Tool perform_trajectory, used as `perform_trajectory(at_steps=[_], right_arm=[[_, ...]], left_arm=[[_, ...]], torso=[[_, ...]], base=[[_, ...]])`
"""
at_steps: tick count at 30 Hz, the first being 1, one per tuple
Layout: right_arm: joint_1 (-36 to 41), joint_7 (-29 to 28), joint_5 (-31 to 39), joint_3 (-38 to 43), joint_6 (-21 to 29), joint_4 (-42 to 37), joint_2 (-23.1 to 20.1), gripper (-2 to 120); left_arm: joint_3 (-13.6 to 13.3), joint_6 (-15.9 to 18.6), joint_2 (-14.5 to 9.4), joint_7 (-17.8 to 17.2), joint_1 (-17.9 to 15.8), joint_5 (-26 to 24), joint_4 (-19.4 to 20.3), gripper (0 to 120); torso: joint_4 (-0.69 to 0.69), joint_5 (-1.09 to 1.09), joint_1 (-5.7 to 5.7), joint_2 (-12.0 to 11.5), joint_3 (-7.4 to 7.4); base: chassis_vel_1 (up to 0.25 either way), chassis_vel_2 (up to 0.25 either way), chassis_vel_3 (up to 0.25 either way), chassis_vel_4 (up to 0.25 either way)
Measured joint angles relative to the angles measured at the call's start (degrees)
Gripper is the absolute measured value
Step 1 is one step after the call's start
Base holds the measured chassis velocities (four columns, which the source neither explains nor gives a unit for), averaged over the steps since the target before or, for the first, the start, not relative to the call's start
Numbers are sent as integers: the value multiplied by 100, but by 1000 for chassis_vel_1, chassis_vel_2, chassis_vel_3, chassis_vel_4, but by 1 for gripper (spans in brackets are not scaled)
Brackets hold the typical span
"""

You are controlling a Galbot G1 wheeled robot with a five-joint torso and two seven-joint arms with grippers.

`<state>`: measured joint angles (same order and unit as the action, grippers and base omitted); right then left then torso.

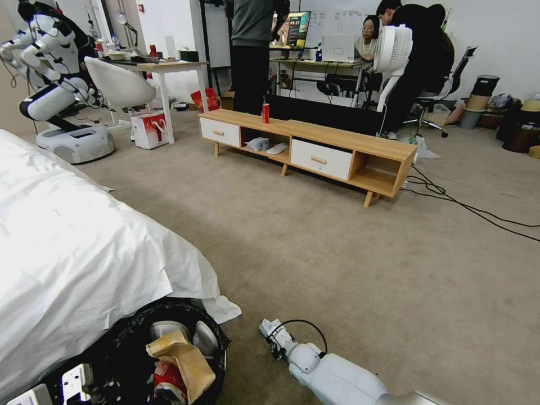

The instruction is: Pick up the trash bin and place the garbage on the floor into it.

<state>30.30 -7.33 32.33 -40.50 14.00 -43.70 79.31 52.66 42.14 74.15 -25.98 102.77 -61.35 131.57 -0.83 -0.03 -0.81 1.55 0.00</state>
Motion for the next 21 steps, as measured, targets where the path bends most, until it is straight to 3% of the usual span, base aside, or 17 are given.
perform_trajectory(at_steps=[5,8,21], right_arm=[[3,-237,421,-14,180,-964,-351,0],[-17,-508,863,62,363,-1958,-769,0],[-285,-804,1767,848,329,-4353,-2112,0]], left_arm=[[-14,0,-10,-1,-31,2,-5,0],[-38,0,-31,-20,-84,-9,-5,0],[-88,0,-169,-167,-214,-311,66,0]], torso=[[2,3,0,0,0],[2,4,0,0,0],[2,4,0,0,0]], base=[[0,0,0,0],[0,0,0,0],[0,0,0,0]])
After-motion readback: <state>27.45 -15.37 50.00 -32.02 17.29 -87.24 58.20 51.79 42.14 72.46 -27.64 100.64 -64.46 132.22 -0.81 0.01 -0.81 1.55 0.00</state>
